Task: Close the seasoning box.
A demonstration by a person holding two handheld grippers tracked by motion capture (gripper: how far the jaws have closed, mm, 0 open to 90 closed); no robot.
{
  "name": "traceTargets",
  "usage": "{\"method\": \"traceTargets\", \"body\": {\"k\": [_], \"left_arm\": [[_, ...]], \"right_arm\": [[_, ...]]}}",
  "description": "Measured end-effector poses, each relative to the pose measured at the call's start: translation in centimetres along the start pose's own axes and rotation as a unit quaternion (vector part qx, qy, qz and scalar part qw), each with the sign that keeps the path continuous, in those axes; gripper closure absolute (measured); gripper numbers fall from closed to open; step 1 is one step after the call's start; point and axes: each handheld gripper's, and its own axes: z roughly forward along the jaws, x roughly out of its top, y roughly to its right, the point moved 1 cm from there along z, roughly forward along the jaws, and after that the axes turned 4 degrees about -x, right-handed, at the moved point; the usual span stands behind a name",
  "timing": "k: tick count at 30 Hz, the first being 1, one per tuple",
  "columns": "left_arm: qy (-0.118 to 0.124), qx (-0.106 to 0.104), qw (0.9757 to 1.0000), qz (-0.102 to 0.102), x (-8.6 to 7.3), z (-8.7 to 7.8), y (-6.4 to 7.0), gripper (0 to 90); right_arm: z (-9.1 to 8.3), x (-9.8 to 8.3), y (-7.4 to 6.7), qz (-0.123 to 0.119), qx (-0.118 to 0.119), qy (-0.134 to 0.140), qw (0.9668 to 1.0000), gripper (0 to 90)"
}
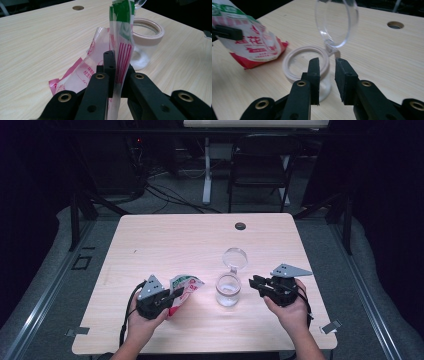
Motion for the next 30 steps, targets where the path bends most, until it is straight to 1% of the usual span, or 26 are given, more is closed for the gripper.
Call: {"method": "traceTargets", "body": {"k": [2, 5, 7, 10, 12, 13, 18, 20, 25, 27, 29, 30], "left_arm": [[0.0, 0.0, 1.0, 0.002, 0.0, 0.0, 0.1, 88.7], [0.006, 0.0, 1.0, 0.001, -0.1, 0.1, 0.1, 88.7], [0.007, -0.001, 1.0, -0.003, -0.1, 0.1, 0.1, 88.6], [0.003, -0.001, 1.0, -0.002, -0.1, 0.1, 0.1, 88.5], [0.003, -0.002, 1.0, 0.0, -0.1, 0.2, 0.1, 88.4], [0.004, -0.002, 1.0, -0.003, -0.1, 0.2, 0.2, 88.3], [0.005, -0.005, 1.0, -0.004, -0.1, 0.3, 0.2, 87.6], [0.004, -0.004, 1.0, -0.001, -0.1, 0.3, 0.1, 87.5], [0.008, -0.003, 1.0, -0.002, -0.2, 0.2, 0.1, 87.1], [0.009, -0.003, 0.9999, -0.005, -0.2, 0.2, 0.1, 86.8], [0.007, -0.003, 1.0, -0.005, -0.3, 0.1, 0.2, 86.4], [0.009, -0.002, 0.9999, -0.006, -0.4, 0.2, 0.2, 86.2]], "right_arm": [[-0.1, 0.3, -0.7, -0.004, 0.011, 0.007, 0.9999, 73.2], [0.2, 0.9, -1.9, -0.018, 0.035, 0.005, 0.9992, 72.4], [0.8, 1.3, -2.8, -0.028, 0.047, 0.003, 0.9985, 72.2], [2.0, 2.0, -4.0, -0.04, 0.069, -0.007, 0.9968, 72.1], [2.7, 2.4, -4.7, -0.051, 0.076, -0.012, 0.9958, 72.1], [3.1, 2.6, -5.0, -0.056, 0.08, -0.013, 0.9951, 72.1], [4.8, 3.2, -6.6, -0.074, 0.099, -0.022, 0.9921, 71.8], [5.5, 3.3, -7.0, -0.077, 0.103, -0.028, 0.9912, 71.8], [7.3, 3.3, -7.9, -0.088, 0.119, -0.043, 0.988, 72.3], [7.6, 3.3, -8.1, -0.09, 0.119, -0.045, 0.9878, 72.1], [8.5, 3.6, -8.6, -0.099, 0.121, -0.051, 0.9863, 72.0], [8.7, 3.6, -8.6, -0.102, 0.122, -0.055, 0.9857, 72.0]]}}
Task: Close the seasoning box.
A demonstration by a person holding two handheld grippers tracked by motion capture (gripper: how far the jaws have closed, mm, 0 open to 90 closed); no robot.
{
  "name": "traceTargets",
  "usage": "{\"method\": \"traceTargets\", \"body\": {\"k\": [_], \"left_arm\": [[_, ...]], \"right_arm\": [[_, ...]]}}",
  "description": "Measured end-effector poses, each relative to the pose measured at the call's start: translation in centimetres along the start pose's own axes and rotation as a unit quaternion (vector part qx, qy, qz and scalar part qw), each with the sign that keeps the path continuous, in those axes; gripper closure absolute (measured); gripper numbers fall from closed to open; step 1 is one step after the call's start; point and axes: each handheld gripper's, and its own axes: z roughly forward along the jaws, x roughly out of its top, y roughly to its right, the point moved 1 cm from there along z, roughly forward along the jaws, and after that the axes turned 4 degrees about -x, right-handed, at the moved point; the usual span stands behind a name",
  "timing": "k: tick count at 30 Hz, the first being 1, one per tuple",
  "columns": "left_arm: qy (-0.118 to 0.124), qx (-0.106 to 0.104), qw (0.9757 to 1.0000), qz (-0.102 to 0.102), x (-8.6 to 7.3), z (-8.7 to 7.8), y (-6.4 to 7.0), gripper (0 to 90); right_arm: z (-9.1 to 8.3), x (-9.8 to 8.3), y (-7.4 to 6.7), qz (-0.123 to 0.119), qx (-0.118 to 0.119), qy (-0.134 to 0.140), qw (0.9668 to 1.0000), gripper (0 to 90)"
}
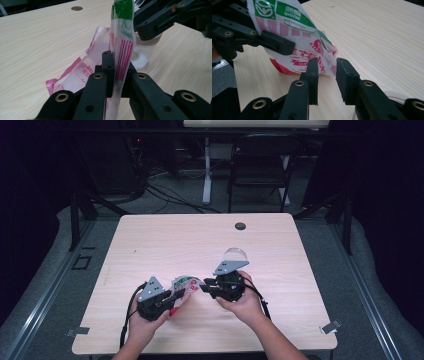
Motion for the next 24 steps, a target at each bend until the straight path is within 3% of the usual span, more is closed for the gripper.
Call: {"method": "traceTargets", "body": {"k": [11, 17, 19, 21, 24], "left_arm": [[0.0, 0.006, 1.0, 0.006, -0.4, -0.2, 0.4, 84.6], [-0.006, 0.009, 0.9999, 0.002, -1.0, -0.3, 0.4, 81.4], [-0.005, 0.017, 0.9998, 0.004, -1.3, -0.4, 0.5, 78.3], [-0.004, 0.028, 0.9996, 0.002, -1.6, -0.4, 0.4, 69.6], [-0.01, 0.023, 0.9996, -0.015, -2.3, -0.4, 0.2, 62.8]], "right_arm": [[1.9, 0.3, 0.1, -0.004, -0.001, -0.016, 0.9999, 73.6], [2.4, 0.4, -0.2, -0.015, 0.015, -0.031, 0.9993, 88.3], [2.4, 0.4, -0.2, -0.015, 0.015, -0.032, 0.9993, 90.0], [2.3, 0.4, -0.2, -0.016, 0.019, -0.037, 0.999, 90.0], [2.3, 0.3, -0.2, -0.018, 0.017, -0.037, 0.999, 90.0]]}}
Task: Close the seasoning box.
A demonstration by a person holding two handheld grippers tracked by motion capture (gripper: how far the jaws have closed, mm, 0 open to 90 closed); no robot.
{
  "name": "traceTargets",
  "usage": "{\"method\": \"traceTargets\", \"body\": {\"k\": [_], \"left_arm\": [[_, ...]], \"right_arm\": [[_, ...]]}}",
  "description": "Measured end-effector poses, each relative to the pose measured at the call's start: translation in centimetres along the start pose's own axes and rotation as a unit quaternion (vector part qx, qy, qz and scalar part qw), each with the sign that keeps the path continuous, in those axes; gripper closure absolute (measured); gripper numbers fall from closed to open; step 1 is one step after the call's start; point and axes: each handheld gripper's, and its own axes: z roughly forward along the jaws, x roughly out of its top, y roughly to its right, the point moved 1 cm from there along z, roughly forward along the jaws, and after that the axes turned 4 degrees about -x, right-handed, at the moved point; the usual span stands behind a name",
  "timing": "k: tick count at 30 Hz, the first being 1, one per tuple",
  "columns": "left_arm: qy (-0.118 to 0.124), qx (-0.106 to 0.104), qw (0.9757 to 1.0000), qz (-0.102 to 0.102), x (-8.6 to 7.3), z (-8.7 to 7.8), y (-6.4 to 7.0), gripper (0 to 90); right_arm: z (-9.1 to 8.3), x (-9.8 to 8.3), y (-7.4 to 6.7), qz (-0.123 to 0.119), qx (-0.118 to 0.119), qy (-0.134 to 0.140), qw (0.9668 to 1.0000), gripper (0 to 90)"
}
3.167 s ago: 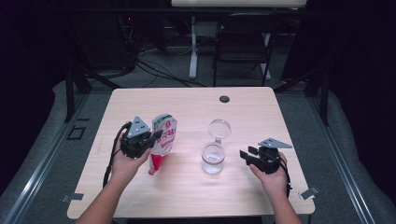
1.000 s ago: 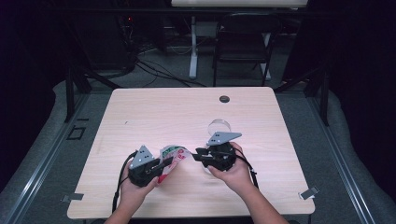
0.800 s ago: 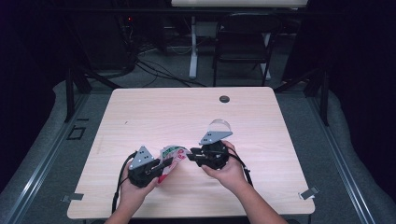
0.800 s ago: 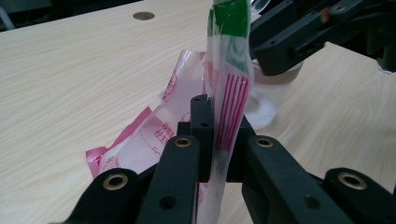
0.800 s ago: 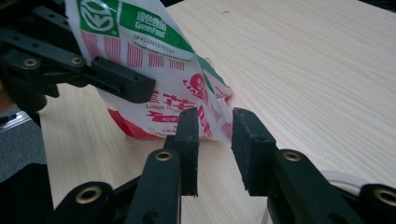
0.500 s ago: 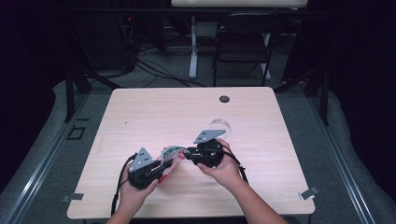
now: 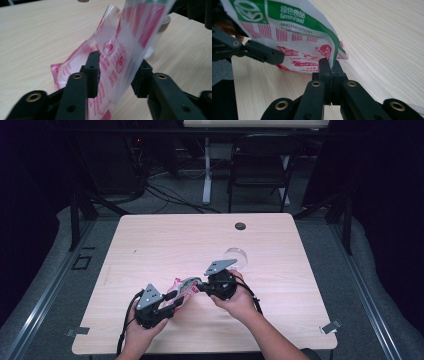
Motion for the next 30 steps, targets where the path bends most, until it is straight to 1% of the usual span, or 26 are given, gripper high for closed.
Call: {"method": "traceTargets", "body": {"k": [2, 3, 4, 5, 7, 8, 9, 10, 11, 12, 13, 14, 15, 16, 22, 23, 25, 27, 28, 30], "left_arm": [[-0.013, 0.001, 0.9999, -0.004, -0.4, 0.1, -0.1, 58.5], [-0.019, 0.003, 0.9998, -0.003, -0.6, 0.3, -0.2, 57.0], [-0.02, 0.005, 0.9998, -0.004, -0.8, 0.4, -0.1, 54.7], [-0.024, 0.009, 0.9997, 0.004, -1.1, 0.6, -0.1, 53.0], [-0.027, 0.029, 0.999, 0.019, -1.4, 0.9, 0.0, 47.5], [-0.036, 0.038, 0.9983, 0.024, -1.6, 1.1, -0.1, 46.1], [-0.039, 0.044, 0.9981, 0.02, -1.7, 1.2, -0.1, 44.3], [-0.039, 0.049, 0.9977, 0.024, -1.9, 1.3, -0.2, 42.6], [-0.039, 0.056, 0.9974, 0.022, -2.1, 1.4, -0.2, 41.3], [-0.042, 0.057, 0.9972, 0.024, -2.2, 1.5, -0.2, 40.7], [-0.04, 0.061, 0.997, 0.024, -2.4, 1.5, -0.2, 40.0], [-0.043, 0.065, 0.9965, 0.03, -2.5, 1.5, -0.2, 39.1], [-0.043, 0.065, 0.9965, 0.03, -2.5, 1.5, -0.2, 37.7], [-0.051, 0.074, 0.9956, 0.029, -2.7, 1.6, -0.1, 34.7], [-0.056, 0.095, 0.9938, 0.011, -3.3, 2.0, -0.5, 24.6], [-0.057, 0.099, 0.9934, 0.011, -3.5, 2.1, -0.6, 24.5], [-0.067, 0.103, 0.9923, 0.014, -3.6, 2.3, -0.8, 24.5], [-0.068, 0.107, 0.9919, 0.011, -3.8, 2.5, -0.9, 25.1], [-0.067, 0.105, 0.9922, 0.007, -3.8, 2.6, -1.0, 25.1], [-0.067, 0.104, 0.9923, 0.007, -3.9, 2.8, -1.2, 24.7]], "right_arm": [[0.0, -0.1, 0.0, 0.001, -0.001, 0.002, 1.0, 90.0], [0.0, -0.1, -0.1, 0.002, -0.001, 0.004, 1.0, 90.0], [0.0, -0.1, -0.1, 0.001, -0.001, 0.005, 1.0, 90.0], [0.0, -0.1, -0.1, 0.0, -0.001, 0.005, 1.0, 90.0], [-0.1, -0.2, -0.2, -0.001, 0.001, 0.005, 1.0, 90.0], [-0.1, -0.3, -0.2, -0.001, 0.0, 0.007, 1.0, 90.0], [-0.1, -0.3, -0.2, 0.0, 0.001, 0.008, 1.0, 90.0], [-0.1, -0.3, -0.2, 0.001, 0.002, 0.01, 0.9999, 90.0], [0.0, -0.4, -0.2, 0.002, 0.004, 0.012, 0.9999, 90.0], [-0.1, -0.4, -0.2, 0.004, 0.006, 0.013, 0.9999, 90.0], [0.0, -0.4, -0.1, 0.004, 0.006, 0.015, 0.9999, 90.0], [-0.1, -0.5, -0.1, 0.007, 0.005, 0.016, 0.9998, 90.0], [-0.1, -0.6, -0.2, 0.006, 0.006, 0.018, 0.9998, 90.0], [-0.1, -0.6, -0.2, 0.003, 0.006, 0.018, 0.9998, 90.0], [-0.1, -0.8, -0.4, 0.001, 0.012, 0.027, 0.9996, 90.0], [-0.1, -0.8, -0.3, 0.0, 0.012, 0.027, 0.9996, 90.0], [-0.2, -0.8, -0.2, 0.0, 0.015, 0.026, 0.9995, 90.0], [-0.2, -0.9, -0.2, 0.002, 0.017, 0.027, 0.9995, 90.0], [-0.2, -0.9, -0.2, 0.002, 0.017, 0.028, 0.9995, 90.0], [-0.2, -1.0, -0.2, 0.002, 0.017, 0.029, 0.9994, 90.0]]}}
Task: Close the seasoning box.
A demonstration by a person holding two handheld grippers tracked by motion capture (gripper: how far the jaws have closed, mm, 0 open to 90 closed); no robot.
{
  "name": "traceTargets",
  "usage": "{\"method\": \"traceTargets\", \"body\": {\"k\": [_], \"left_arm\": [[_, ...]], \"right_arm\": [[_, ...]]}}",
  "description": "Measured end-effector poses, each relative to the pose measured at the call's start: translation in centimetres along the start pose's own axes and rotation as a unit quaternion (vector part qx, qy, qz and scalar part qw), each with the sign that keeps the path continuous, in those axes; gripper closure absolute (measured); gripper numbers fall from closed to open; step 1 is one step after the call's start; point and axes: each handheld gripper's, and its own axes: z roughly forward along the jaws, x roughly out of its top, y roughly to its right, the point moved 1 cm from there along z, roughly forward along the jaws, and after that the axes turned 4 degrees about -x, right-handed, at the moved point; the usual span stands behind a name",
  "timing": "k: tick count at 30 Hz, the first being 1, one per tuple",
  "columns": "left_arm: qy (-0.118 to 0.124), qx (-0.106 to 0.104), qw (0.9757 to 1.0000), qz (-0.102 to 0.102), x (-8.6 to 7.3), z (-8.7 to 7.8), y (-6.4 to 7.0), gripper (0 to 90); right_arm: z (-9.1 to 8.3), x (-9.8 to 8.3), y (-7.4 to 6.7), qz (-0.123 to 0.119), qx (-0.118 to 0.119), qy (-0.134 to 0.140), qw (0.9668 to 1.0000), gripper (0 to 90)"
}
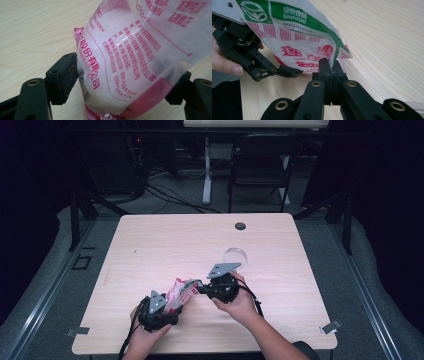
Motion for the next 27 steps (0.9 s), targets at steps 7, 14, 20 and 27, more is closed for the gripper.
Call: {"method": "traceTargets", "body": {"k": [7, 14, 20, 27], "left_arm": [[-0.031, -0.013, 0.9994, -0.013, -0.1, 1.2, -0.5, 22.8], [-0.052, -0.026, 0.9978, -0.031, 0.0, 2.1, -0.9, 22.9], [-0.059, -0.023, 0.9975, -0.03, 0.2, 2.6, -1.0, 22.8], [-0.063, -0.019, 0.9973, -0.031, 0.3, 2.8, -0.9, 21.7]], "right_arm": [[0.0, -0.2, 0.1, 0.002, 0.0, 0.0, 1.0, 90.0], [0.0, -0.2, 0.2, 0.002, 0.002, 0.002, 1.0, 90.0], [0.0, -0.3, 0.2, 0.002, 0.003, 0.002, 1.0, 90.0], [0.0, -0.2, 0.1, 0.001, 0.003, 0.002, 1.0, 90.0]]}}
